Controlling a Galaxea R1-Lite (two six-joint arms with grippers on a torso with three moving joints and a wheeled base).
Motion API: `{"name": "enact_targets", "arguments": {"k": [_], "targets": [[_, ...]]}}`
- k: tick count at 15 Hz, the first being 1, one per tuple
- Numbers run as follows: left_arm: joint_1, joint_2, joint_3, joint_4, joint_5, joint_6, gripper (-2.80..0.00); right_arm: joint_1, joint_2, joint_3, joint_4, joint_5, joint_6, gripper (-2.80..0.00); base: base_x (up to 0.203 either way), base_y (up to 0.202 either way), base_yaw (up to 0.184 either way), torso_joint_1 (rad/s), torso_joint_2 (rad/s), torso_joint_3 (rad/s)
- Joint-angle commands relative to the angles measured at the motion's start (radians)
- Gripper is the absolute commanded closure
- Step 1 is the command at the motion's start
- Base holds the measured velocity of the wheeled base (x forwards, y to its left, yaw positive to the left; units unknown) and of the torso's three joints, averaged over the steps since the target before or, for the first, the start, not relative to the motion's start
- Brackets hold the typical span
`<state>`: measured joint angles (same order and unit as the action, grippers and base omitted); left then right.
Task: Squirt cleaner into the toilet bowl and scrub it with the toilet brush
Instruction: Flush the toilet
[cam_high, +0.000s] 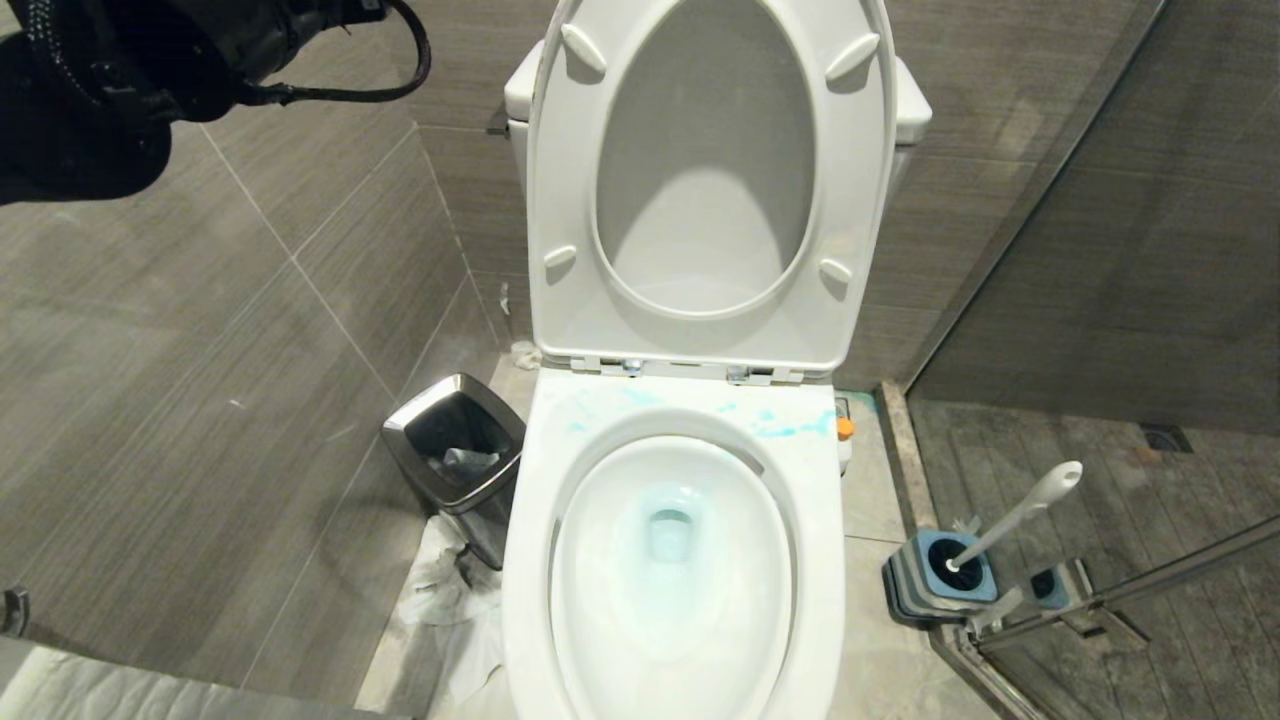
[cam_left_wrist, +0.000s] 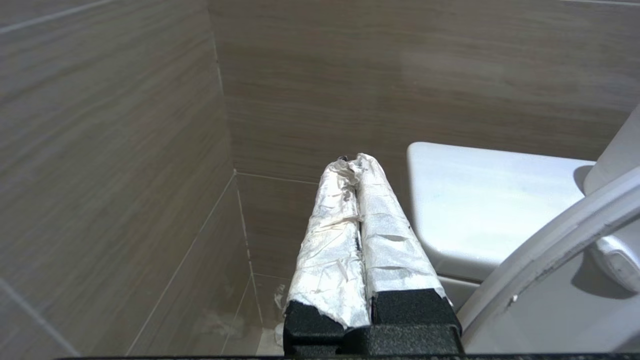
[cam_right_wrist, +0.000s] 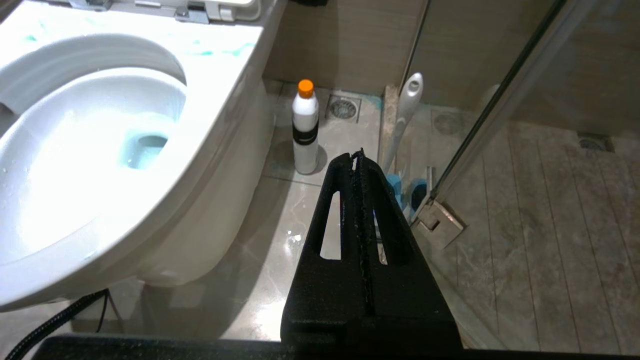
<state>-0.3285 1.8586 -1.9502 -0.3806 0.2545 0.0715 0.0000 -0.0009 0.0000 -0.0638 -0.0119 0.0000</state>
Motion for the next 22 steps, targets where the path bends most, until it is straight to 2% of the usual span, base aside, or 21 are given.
{"name": "enact_targets", "arguments": {"k": [1,4,7,13,22], "targets": [[-0.001,0.004,0.001,-0.022,0.002,0.002,0.00,0.000,0.001,0.025,-0.001,0.000,0.000,0.00,0.000,0.000,0.000,0.004,0.00,-0.190],[0.003,0.004,0.001,-0.062,0.003,0.019,0.00,0.000,0.001,0.025,-0.001,0.000,0.000,0.00,0.000,0.000,0.000,0.002,0.01,-0.194],[-0.007,0.022,0.000,-0.151,0.003,0.023,0.00,0.000,0.001,0.025,-0.001,0.000,0.000,0.00,0.000,0.000,0.000,0.002,0.00,-0.202],[-0.009,0.021,-0.001,-0.186,0.003,0.025,0.00,0.000,0.001,0.025,-0.001,0.000,0.000,0.00,0.000,0.000,0.000,0.003,0.00,-0.142],[-0.090,0.063,0.001,-0.214,0.016,0.032,0.00,0.000,0.001,0.025,0.001,0.000,0.000,0.00,0.000,0.000,0.000,0.000,0.00,0.000]]}}
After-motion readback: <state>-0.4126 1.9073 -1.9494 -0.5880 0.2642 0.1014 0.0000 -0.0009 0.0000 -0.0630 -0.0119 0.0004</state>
